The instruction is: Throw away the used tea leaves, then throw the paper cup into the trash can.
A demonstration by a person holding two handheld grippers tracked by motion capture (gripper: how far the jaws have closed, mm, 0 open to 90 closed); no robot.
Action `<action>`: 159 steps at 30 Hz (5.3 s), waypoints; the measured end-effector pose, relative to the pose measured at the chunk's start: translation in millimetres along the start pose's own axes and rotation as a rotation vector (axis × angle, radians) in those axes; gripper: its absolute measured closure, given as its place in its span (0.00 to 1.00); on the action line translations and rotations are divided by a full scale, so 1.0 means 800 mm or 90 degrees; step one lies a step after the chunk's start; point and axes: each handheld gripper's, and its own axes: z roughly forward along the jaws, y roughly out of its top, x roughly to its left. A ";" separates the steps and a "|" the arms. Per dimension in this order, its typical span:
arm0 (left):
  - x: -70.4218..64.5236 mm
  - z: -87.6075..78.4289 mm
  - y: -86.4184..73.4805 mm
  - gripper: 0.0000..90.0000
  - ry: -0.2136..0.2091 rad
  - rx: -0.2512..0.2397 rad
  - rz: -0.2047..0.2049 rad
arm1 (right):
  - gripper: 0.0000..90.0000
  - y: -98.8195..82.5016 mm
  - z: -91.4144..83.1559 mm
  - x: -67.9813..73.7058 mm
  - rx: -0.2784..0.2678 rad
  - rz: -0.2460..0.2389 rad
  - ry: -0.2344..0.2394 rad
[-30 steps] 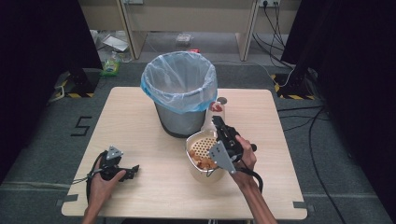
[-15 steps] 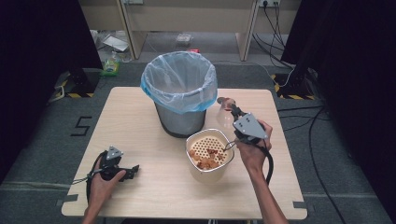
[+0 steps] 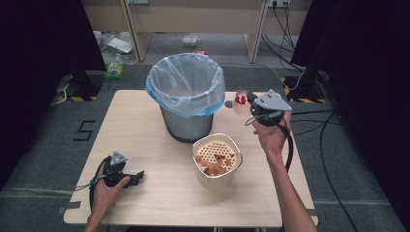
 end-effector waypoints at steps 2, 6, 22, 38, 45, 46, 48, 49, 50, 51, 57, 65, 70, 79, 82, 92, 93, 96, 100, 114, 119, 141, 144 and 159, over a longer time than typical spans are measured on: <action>0.000 0.000 0.000 0.00 0.000 0.000 0.000 | 0.98 0.003 0.004 -0.005 0.011 0.009 0.003; 0.000 0.000 0.000 0.00 0.000 0.000 0.000 | 0.98 0.012 0.010 -0.013 0.019 0.014 0.002; -0.001 0.000 0.000 0.00 0.002 -0.001 -0.002 | 0.98 0.051 0.025 -0.021 0.015 0.001 -0.001; -0.001 -0.001 -0.001 0.00 0.003 -0.002 -0.002 | 0.98 0.143 0.050 0.008 -0.031 -0.050 0.027; -0.002 -0.001 -0.001 0.00 0.004 -0.002 -0.002 | 0.97 0.159 0.088 0.043 -0.009 -0.051 0.081; -0.002 -0.001 -0.001 0.00 0.004 -0.002 -0.002 | 0.95 0.159 0.095 0.048 0.001 -0.054 0.088; -0.002 -0.002 -0.001 0.00 0.004 -0.002 -0.001 | 0.92 0.159 0.109 0.055 0.024 -0.044 0.108; -0.002 -0.002 -0.002 0.00 0.003 -0.002 -0.001 | 0.89 0.158 0.116 0.058 0.033 -0.036 0.116; -0.002 -0.002 -0.002 0.00 0.003 -0.002 -0.001 | 0.85 0.156 0.123 0.061 0.042 -0.025 0.124; -0.002 -0.002 -0.002 0.00 0.002 -0.002 -0.001 | 0.80 0.155 0.128 0.063 0.047 -0.018 0.125; -0.002 -0.002 -0.002 0.00 0.000 -0.001 -0.001 | 0.69 0.154 0.134 0.067 0.055 0.000 0.129; -0.002 -0.002 -0.002 0.00 0.000 -0.001 -0.001 | 0.55 0.140 0.109 0.032 0.087 0.023 0.104; -0.002 -0.002 -0.002 0.00 0.000 -0.001 -0.001 | 0.49 0.117 0.090 0.008 0.107 0.047 0.095; -0.002 -0.002 -0.002 0.00 0.000 -0.001 -0.001 | 0.43 0.059 0.054 -0.021 0.138 0.071 0.077; -0.002 -0.002 -0.002 0.00 0.000 -0.001 -0.001 | 0.43 0.036 0.043 -0.029 0.149 0.080 0.069; -0.002 -0.002 -0.002 0.00 0.000 -0.001 -0.001 | 0.42 -0.039 0.013 -0.046 0.184 0.110 0.054; -0.002 -0.002 -0.002 0.00 0.000 -0.001 -0.001 | 0.42 -0.045 0.010 -0.047 0.186 0.114 0.054; -0.002 -0.002 -0.002 0.00 0.000 -0.001 -0.001 | 0.41 -0.065 0.003 -0.047 0.194 0.120 0.051; -0.002 -0.002 -0.002 0.00 0.000 -0.001 -0.001 | 0.40 -0.088 -0.008 -0.045 0.202 0.129 0.052; -0.002 -0.002 -0.002 0.00 0.000 -0.001 -0.001 | 0.32 -0.153 -0.039 -0.016 0.220 0.154 0.055; -0.002 -0.002 -0.002 0.00 0.000 -0.001 -0.001 | 0.26 -0.171 -0.048 -0.001 0.242 0.156 0.059; -0.002 -0.002 -0.002 0.00 0.000 -0.001 -0.001 | 0.25 -0.253 -0.086 0.055 0.321 0.174 0.091; -0.002 -0.002 -0.002 0.00 0.000 -0.001 -0.001 | 0.24 -0.257 -0.088 0.059 0.330 0.174 0.098; -0.002 -0.002 -0.002 0.00 0.000 -0.001 -0.001 | 0.20 -0.266 -0.091 0.069 0.326 0.184 0.099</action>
